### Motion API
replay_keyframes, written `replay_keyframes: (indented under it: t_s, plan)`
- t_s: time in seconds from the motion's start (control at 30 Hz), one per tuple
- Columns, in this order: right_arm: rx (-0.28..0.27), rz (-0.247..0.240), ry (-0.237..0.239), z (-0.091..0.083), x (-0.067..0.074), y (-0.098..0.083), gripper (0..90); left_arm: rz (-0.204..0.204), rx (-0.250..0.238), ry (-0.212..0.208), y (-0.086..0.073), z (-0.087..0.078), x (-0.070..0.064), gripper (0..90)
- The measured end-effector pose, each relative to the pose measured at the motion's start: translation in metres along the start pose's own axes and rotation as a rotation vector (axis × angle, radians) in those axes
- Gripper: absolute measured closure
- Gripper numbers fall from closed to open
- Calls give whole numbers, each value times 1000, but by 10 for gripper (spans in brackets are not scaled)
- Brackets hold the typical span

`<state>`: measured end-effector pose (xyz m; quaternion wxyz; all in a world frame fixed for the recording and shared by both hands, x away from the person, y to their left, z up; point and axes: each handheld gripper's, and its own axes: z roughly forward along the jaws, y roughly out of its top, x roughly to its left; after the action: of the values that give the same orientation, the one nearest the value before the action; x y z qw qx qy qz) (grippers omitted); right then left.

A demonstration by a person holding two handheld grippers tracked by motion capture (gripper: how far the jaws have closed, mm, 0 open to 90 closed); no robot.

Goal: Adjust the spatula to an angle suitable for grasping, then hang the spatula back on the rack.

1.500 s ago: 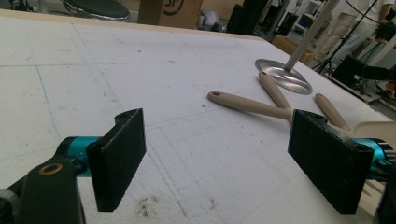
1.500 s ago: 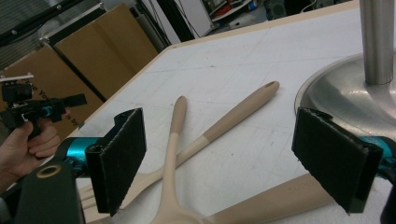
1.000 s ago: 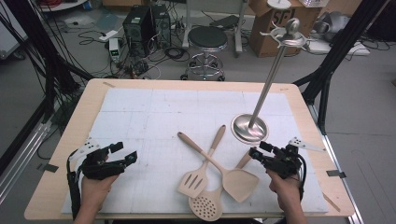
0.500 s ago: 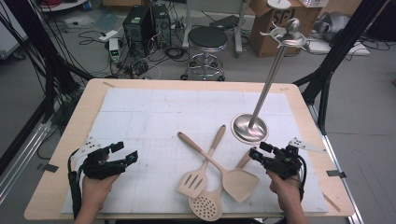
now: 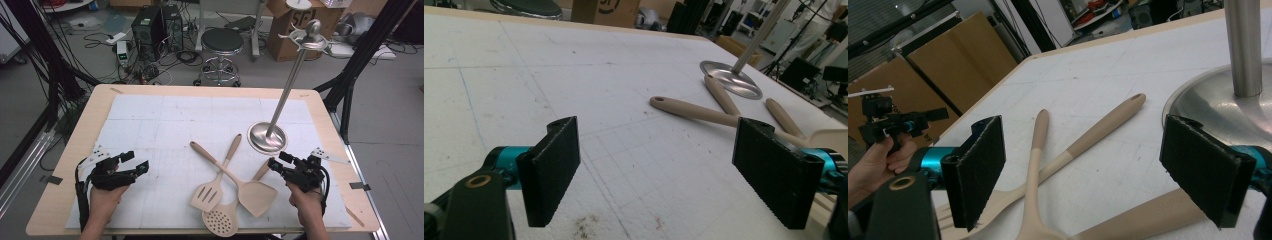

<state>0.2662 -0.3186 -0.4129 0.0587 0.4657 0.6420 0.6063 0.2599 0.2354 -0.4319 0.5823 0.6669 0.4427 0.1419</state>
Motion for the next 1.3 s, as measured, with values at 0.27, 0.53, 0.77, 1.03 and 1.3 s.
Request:
replay_keyframes:
  t_s: [0.27, 0.53, 0.77, 1.03, 1.3]
  plan:
    - [26, -8, -4, 4, -1, -3, 175, 1, 0, 5, 1, 0, 0, 198]
    - [18, -6, -10, 1, -1, -4, 175, 4, 8, -2, 1, 4, -1, 199]
    - [22, -3, -8, 1, -1, -4, 175, 6, 19, -8, 1, 6, -2, 205]
    - [27, -5, 3, 0, 2, -5, 175, 14, 11, -16, 2, 7, -7, 206]
    - [35, 2, 19, 5, 2, -4, 175, 17, 22, -27, 2, 10, -8, 206]
